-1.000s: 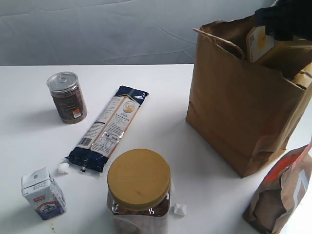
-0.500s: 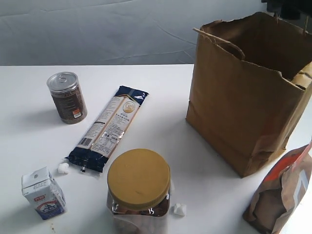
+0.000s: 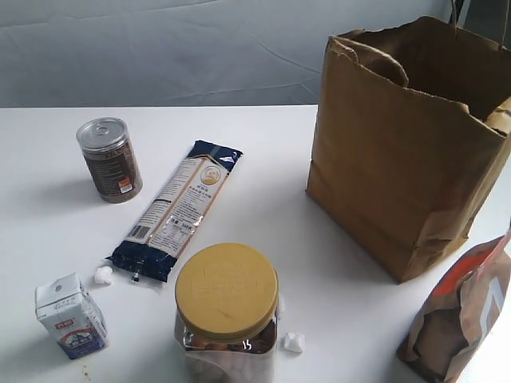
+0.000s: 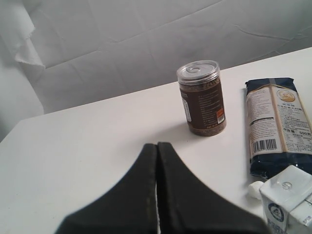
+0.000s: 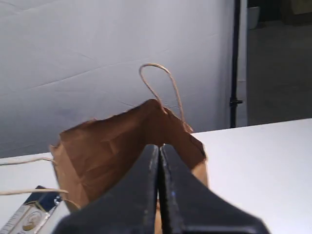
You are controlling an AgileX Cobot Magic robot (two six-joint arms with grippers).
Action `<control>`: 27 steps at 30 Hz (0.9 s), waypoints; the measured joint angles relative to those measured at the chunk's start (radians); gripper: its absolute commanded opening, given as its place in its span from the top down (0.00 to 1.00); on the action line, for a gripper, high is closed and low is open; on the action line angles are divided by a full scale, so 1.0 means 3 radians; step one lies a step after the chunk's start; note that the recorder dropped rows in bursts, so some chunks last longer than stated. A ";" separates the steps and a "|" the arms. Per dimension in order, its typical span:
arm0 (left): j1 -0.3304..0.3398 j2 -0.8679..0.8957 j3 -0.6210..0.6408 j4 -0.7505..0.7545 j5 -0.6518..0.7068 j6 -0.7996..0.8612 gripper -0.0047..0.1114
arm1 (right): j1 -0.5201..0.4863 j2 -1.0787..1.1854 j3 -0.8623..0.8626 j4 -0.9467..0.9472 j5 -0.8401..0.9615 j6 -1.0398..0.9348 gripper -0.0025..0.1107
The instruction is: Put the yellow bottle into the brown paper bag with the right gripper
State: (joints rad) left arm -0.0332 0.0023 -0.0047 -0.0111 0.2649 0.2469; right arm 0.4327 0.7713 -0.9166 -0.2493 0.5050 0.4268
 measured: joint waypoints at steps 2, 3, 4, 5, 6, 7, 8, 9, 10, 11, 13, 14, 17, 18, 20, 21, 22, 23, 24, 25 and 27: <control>0.0000 0.0000 0.0000 0.0000 0.0000 0.0000 0.96 | -0.0187 -0.0199 0.0296 0.0045 -0.0105 -0.0041 0.98; 0.0000 0.0000 0.0000 0.0000 0.0000 0.0000 0.96 | -0.0248 -0.0270 0.0420 0.0060 -0.0157 -0.0070 0.98; 0.0000 0.0000 0.0000 0.0000 0.0000 0.0000 0.96 | -0.0313 -0.0356 0.0578 0.0077 -0.0221 -0.0112 0.98; 0.0000 0.0000 0.0000 0.0000 0.0000 0.0000 0.96 | -0.0370 -0.0442 0.0733 0.0096 -0.0301 -0.0145 0.98; 0.0000 0.0000 0.0000 0.0000 0.0000 0.0000 0.96 | -0.0411 -0.0533 0.0887 0.0105 -0.0375 -0.0168 0.98; 0.0000 0.0000 0.0000 0.0000 0.0000 0.0000 0.96 | -0.0457 -0.0629 0.1040 0.0124 -0.0492 -0.0214 0.98; 0.0000 0.0000 0.0000 0.0000 0.0000 0.0000 0.96 | -0.0498 -0.0727 0.1193 0.0146 -0.0634 -0.0271 0.98; 0.0000 0.0000 0.0000 0.0000 0.0000 0.0000 0.96 | -0.0534 -0.0811 0.1315 0.0178 -0.0799 -0.0325 0.98; 0.0000 0.0000 0.0000 0.0000 0.0000 0.0000 0.96 | -0.0558 -0.0920 0.1468 0.0249 -0.0966 -0.0412 0.98; 0.0000 0.0000 0.0000 0.0000 0.0000 0.0000 0.96 | -0.0585 -0.1036 0.1622 0.0336 -0.1120 -0.0503 0.98; 0.0000 0.0000 0.0000 0.0000 0.0000 0.0000 0.96 | -0.0605 -0.1270 0.1893 0.0517 -0.1315 -0.0693 0.98; 0.0000 0.0000 0.0000 0.0000 0.0000 0.0000 0.96 | -0.0606 -0.1413 0.2040 0.0622 -0.1372 -0.0776 0.98; 0.0000 0.0000 0.0000 0.0000 0.0000 0.0000 0.96 | -0.0606 -0.1874 0.2454 0.0851 -0.1438 -0.0881 0.98; 0.0000 0.0000 0.0000 0.0000 0.0000 0.0000 0.96 | -0.0606 -0.2036 0.2583 0.0896 -0.1438 -0.0898 0.98; 0.0000 0.0000 0.0000 0.0000 0.0000 0.0000 0.96 | -0.0606 -0.2320 0.2803 0.0942 -0.1397 -0.0904 0.98; 0.0000 0.0000 0.0000 0.0000 0.0000 0.0000 0.96 | -0.0606 -0.2439 0.2908 0.0970 -0.1362 -0.0909 0.98; 0.0000 0.0000 0.0000 0.0000 0.0000 0.0000 0.96 | -0.0606 -0.2494 0.2967 0.0987 -0.1316 -0.0917 0.98; 0.0000 0.0000 0.0000 0.0000 0.0000 0.0000 0.96 | -0.0606 -0.2524 0.3009 0.0993 -0.1258 -0.0917 0.98; 0.0000 0.0000 0.0000 0.0000 0.0000 0.0000 0.96 | -0.0606 -0.2539 0.3027 0.1000 -0.1202 -0.0917 0.98; 0.0000 0.0000 0.0000 0.0000 0.0000 0.0000 0.96 | -0.0606 -0.2546 0.3042 0.1007 -0.1188 -0.0917 0.98; 0.0000 0.0000 0.0000 0.0000 0.0000 0.0000 0.96 | -0.0580 -0.2552 0.3044 0.1028 -0.1180 -0.0917 0.98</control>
State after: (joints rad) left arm -0.0332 0.0023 -0.0047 -0.0111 0.2649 0.2469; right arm 0.2588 0.0057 -0.0035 0.0590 0.1510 0.1518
